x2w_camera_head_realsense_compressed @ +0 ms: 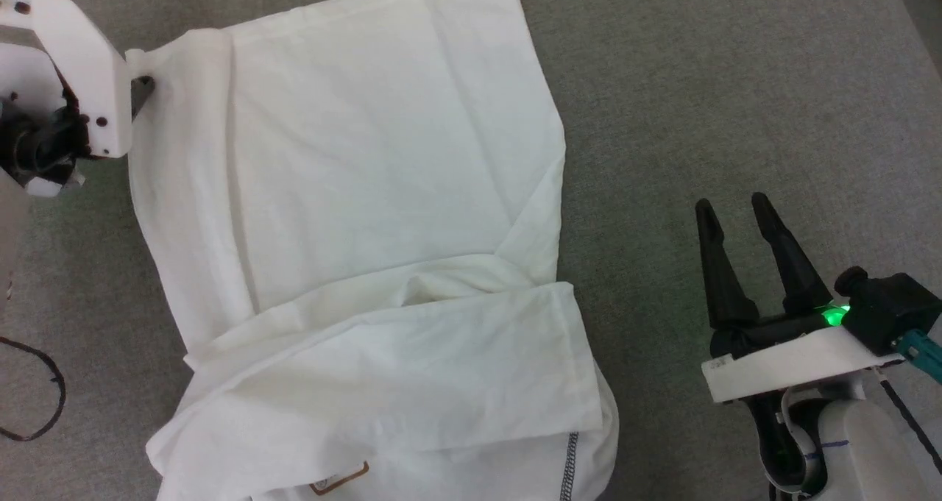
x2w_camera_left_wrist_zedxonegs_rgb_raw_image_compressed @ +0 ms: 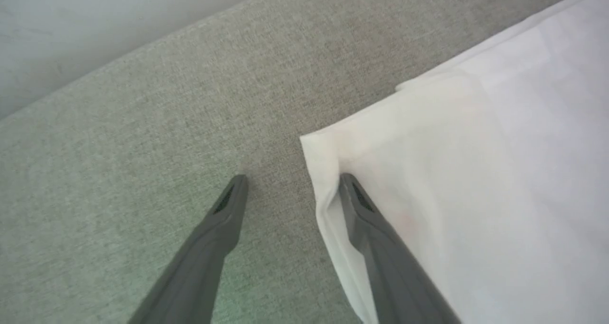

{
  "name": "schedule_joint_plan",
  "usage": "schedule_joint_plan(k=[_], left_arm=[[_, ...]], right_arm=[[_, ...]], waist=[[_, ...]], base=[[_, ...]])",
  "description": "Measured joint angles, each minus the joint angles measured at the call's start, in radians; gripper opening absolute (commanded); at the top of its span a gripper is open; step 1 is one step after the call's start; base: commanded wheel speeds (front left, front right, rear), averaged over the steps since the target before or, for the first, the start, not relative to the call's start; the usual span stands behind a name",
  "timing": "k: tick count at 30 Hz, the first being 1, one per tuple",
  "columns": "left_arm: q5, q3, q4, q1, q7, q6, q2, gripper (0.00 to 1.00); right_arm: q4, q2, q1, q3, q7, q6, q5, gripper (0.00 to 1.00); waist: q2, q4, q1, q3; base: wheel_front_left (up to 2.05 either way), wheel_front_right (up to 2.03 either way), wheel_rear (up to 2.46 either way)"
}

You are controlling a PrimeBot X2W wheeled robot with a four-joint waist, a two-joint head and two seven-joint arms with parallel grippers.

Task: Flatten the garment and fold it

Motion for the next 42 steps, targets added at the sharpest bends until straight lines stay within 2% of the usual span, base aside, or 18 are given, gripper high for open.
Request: schedule_joint_plan(k=[1,2,3,4,8,13,15,20,26,31,35,36,41,42], left_arm=[[-0.004,-0.002,-0.006,0.0,0.004,-0.002,0.0,1.0],[-0.01,-0.001,-0.009,0.0,0.004,-0.006,0.0,0.96],[-0.012,-0.001,-0.012,0.0,0.004,-0.008,0.001,0.28],[-0.016,-0.002,-0.018,0.0,0.004,-0.01,0.001,0.0],[-0.04,0.002,-0.034,0.006,-0.011,-0.018,-0.008,0.0],[-0.042,0.017,-0.029,0.044,-0.124,0.002,-0.024,0.0],[-0.03,0.016,-0.024,0.065,-0.175,0.011,-0.026,0.0],[-0.021,0.023,-0.027,0.093,-0.292,0.02,-0.033,0.0],[0.0,0.02,-0.109,0.111,-0.396,0.017,-0.057,0.0],[0.037,0.006,-0.208,0.112,-0.443,0.02,-0.062,0.0],[0.05,-0.006,-0.298,0.112,-0.457,0.038,-0.085,0.0],[0.058,-0.018,-0.338,0.112,-0.459,0.042,-0.103,0.0],[0.078,-0.042,-0.417,0.112,-0.458,0.055,-0.131,0.0],[0.078,-0.042,-0.417,0.112,-0.458,0.055,-0.131,0.0]], right_arm=[[0.003,0.0,-0.001,0.0,0.0,0.0,0.0,1.0],[0.006,0.0,-0.001,0.001,0.0,0.0,0.0,1.0],[0.01,0.0,-0.002,0.001,0.0,0.0,0.0,1.0],[0.012,0.0,-0.005,0.0,0.0,0.0,0.0,1.0],[0.017,0.0,-0.016,-0.004,0.0,0.0,-0.003,1.0],[0.016,-0.004,-0.017,-0.032,0.018,0.0,-0.042,1.0],[0.004,-0.025,-0.019,-0.039,0.041,0.0,-0.055,1.0],[-0.049,-0.125,-0.074,-0.027,0.154,0.0,-0.043,1.0],[-0.041,-0.285,-0.25,0.083,0.428,0.0,0.069,1.0],[0.081,-0.385,-0.456,0.184,0.644,0.0,0.156,1.0],[0.217,-0.442,-0.617,0.25,0.763,0.0,0.181,1.0],[0.293,-0.458,-0.691,0.279,0.793,0.0,0.182,1.0],[0.462,-0.466,-0.828,0.331,0.814,0.0,0.179,1.0],[0.462,-0.466,-0.828,0.331,0.814,0.0,0.179,1.0]], waist=[[0.0,0.002,0.0,0.0],[0.0,0.003,0.0,0.001],[0.0,0.005,0.0,0.002],[0.0,0.006,0.0,0.004],[0.0,0.014,0.0001,0.009],[0.0,0.033,0.0001,-0.007],[0.0,0.044,0.0001,-0.021],[0.0001,0.089,0.0001,-0.059],[0.0,0.167,0.0,-0.091],[0.0,0.238,0.0,-0.091],[0.0,0.295,0.0001,-0.072],[0.0,0.322,0.0001,-0.057],[0.0,0.383,0.0002,-0.008],[0.0,0.383,0.0002,-0.008]], base=[[0.0,0.0,0.0],[0.0,0.0,0.0],[0.0,0.0,0.0],[0.0,0.0,0.0],[0.0,0.0,0.0],[0.0,0.0,0.0],[0.0,0.0,0.0],[0.0,0.0,0.0],[0.0,0.0,0.0],[0.0,0.0,0.0],[0.0,0.0,0.0],[0.0,0.0,0.0],[0.0,0.0,0.0],[0.0,0.0,0.0]])
